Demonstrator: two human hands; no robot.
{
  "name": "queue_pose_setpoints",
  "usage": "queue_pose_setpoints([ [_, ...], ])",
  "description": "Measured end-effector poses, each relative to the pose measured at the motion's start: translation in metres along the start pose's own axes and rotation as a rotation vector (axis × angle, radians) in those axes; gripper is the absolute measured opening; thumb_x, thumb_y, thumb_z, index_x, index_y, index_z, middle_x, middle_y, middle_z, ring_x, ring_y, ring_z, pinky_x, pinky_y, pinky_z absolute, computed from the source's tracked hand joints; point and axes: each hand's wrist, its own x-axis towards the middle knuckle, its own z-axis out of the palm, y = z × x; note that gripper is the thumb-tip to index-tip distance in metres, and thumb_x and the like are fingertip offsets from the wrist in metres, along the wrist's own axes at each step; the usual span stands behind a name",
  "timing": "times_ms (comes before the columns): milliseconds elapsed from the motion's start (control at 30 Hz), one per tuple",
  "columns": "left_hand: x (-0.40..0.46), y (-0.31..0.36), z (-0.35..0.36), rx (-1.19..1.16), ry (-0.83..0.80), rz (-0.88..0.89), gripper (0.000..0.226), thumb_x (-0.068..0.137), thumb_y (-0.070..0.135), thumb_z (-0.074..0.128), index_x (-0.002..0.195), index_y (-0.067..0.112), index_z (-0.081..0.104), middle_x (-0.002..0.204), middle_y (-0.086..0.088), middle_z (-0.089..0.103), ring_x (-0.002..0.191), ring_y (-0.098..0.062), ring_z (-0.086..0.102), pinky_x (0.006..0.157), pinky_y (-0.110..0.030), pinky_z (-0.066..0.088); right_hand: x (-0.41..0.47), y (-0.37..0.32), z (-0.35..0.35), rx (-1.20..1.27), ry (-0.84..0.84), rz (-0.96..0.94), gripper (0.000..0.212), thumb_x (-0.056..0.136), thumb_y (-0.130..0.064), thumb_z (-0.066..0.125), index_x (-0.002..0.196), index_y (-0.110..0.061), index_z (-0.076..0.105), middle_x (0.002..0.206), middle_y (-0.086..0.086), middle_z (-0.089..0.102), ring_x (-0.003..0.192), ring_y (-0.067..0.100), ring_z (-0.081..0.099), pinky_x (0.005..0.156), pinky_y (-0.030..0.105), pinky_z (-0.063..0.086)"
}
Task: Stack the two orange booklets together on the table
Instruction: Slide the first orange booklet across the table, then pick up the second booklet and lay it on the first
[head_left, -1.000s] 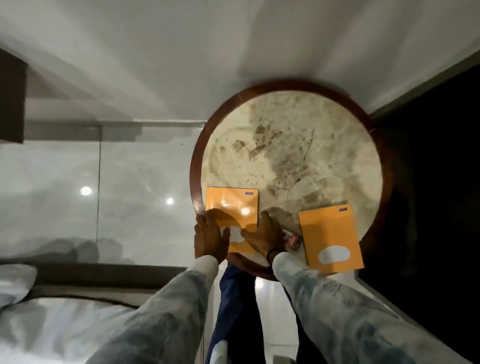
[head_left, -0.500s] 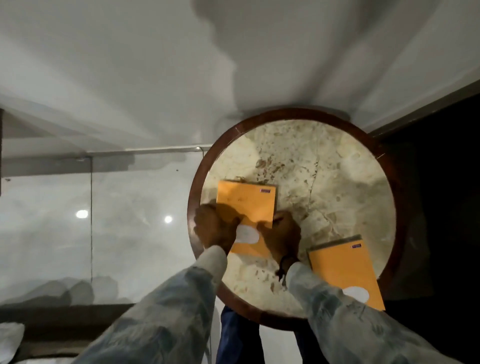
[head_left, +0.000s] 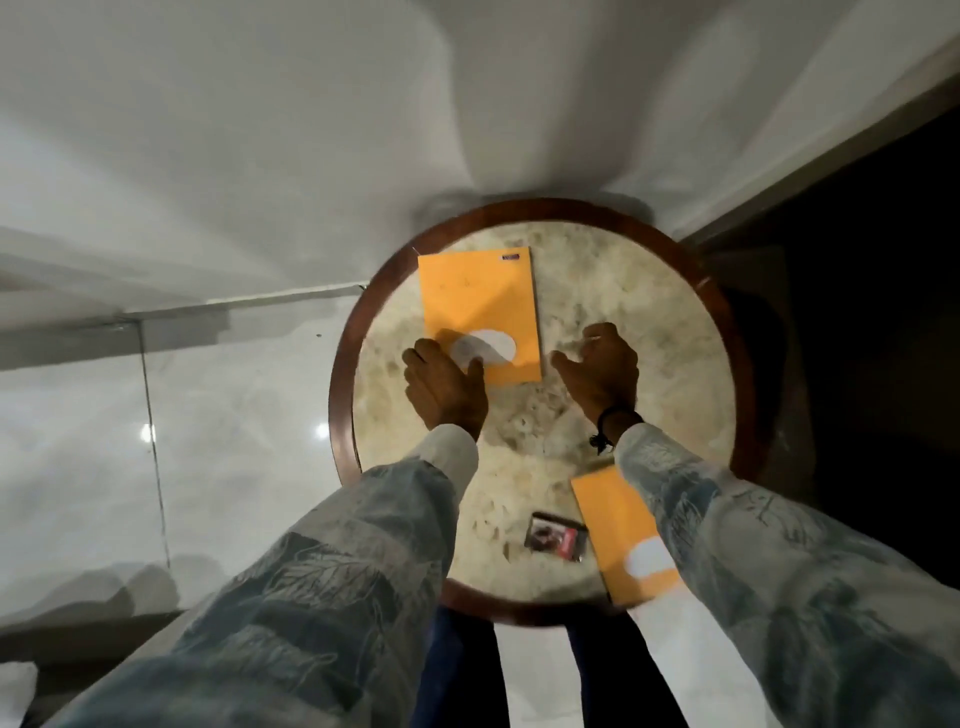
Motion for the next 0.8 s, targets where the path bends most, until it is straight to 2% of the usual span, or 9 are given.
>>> queue_pose_setpoints([
  [133, -0.107, -0.019, 0.038, -0.080, -0.196, 0.007, 0.042, 0.097, 0.023, 0.065, 0.128, -0.003, 0.052, 0.133, -0.022, 0.054, 0.122, -0.042, 0.057, 0.101, -0.052, 0.047, -0.053, 0.073, -0.049, -0.176, -0.040, 0.038, 0.060, 0.082, -0.029, 0.080, 0.133, -0.008, 0.054, 0.129, 0.016, 0.063, 0.122, 0.039, 0.059, 0.100, 0.052, 0.051],
  [233, -0.179, -0.026, 0.075, -0.118, -0.336, -0.081, 0.037, 0.099, 0.020, 0.063, 0.127, -0.002, 0.054, 0.133, -0.023, 0.056, 0.123, -0.042, 0.058, 0.101, -0.051, 0.050, -0.083, 0.130, -0.073, -0.319, -0.040, 0.090, 0.064, 0.076, -0.031, 0.082, 0.128, -0.008, 0.053, 0.130, 0.018, 0.059, 0.123, 0.041, 0.056, 0.100, 0.053, 0.050],
  [300, -0.209, -0.030, 0.098, -0.075, -0.388, -0.164, 0.040, 0.100, 0.022, 0.061, 0.131, -0.002, 0.054, 0.139, -0.024, 0.056, 0.131, -0.042, 0.055, 0.104, -0.049, 0.048, -0.096, 0.160, -0.080, -0.352, -0.061, 0.115, 0.068, 0.075, -0.033, 0.084, 0.127, -0.007, 0.050, 0.135, 0.019, 0.055, 0.125, 0.041, 0.056, 0.100, 0.052, 0.050],
  [400, -0.242, -0.036, 0.128, -0.057, -0.369, -0.305, 0.050, 0.101, 0.024, 0.058, 0.144, 0.001, 0.049, 0.147, -0.024, 0.052, 0.139, -0.041, 0.049, 0.113, -0.047, 0.042, -0.108, 0.201, -0.085, -0.363, -0.115, 0.144, 0.076, 0.079, -0.038, 0.083, 0.136, -0.007, 0.043, 0.148, 0.019, 0.046, 0.128, 0.043, 0.053, 0.100, 0.053, 0.051],
  [500, -0.260, -0.034, 0.153, -0.076, -0.331, -0.389, 0.046, 0.100, 0.021, 0.057, 0.139, -0.002, 0.050, 0.143, -0.027, 0.053, 0.134, -0.045, 0.051, 0.112, -0.049, 0.043, -0.112, 0.235, -0.083, -0.324, -0.130, 0.112, 0.090, 0.080, -0.044, 0.082, 0.147, -0.007, 0.034, 0.158, 0.016, 0.038, 0.125, 0.043, 0.051, 0.098, 0.051, 0.050],
  [633, -0.266, -0.031, 0.170, -0.101, -0.263, -0.443, 0.050, 0.097, 0.032, 0.062, 0.134, -0.001, 0.054, 0.140, -0.024, 0.056, 0.128, -0.045, 0.058, 0.108, -0.050, 0.050, -0.112, 0.252, -0.087, -0.202, -0.129, 0.108, 0.076, 0.078, -0.047, 0.083, 0.134, -0.010, 0.047, 0.138, 0.014, 0.054, 0.119, 0.039, 0.055, 0.097, 0.048, 0.050],
  [733, -0.266, -0.029, 0.168, -0.152, -0.222, -0.352, 0.040, 0.096, 0.032, 0.062, 0.125, 0.004, 0.062, 0.133, -0.020, 0.063, 0.121, -0.043, 0.063, 0.105, -0.053, 0.053, -0.106, 0.251, -0.099, -0.101, -0.138, 0.191, 0.066, 0.072, -0.040, 0.086, 0.125, -0.015, 0.056, 0.128, 0.013, 0.058, 0.118, 0.039, 0.058, 0.098, 0.048, 0.055],
  [800, -0.258, -0.025, 0.161, -0.233, -0.189, -0.262, 0.030, 0.096, 0.026, 0.062, 0.118, 0.006, 0.064, 0.124, -0.016, 0.069, 0.115, -0.040, 0.066, 0.100, -0.048, 0.055, -0.098, 0.243, -0.108, -0.039, -0.138, 0.224, 0.059, 0.069, -0.035, 0.085, 0.119, -0.016, 0.061, 0.125, 0.012, 0.057, 0.116, 0.039, 0.060, 0.098, 0.049, 0.056],
])
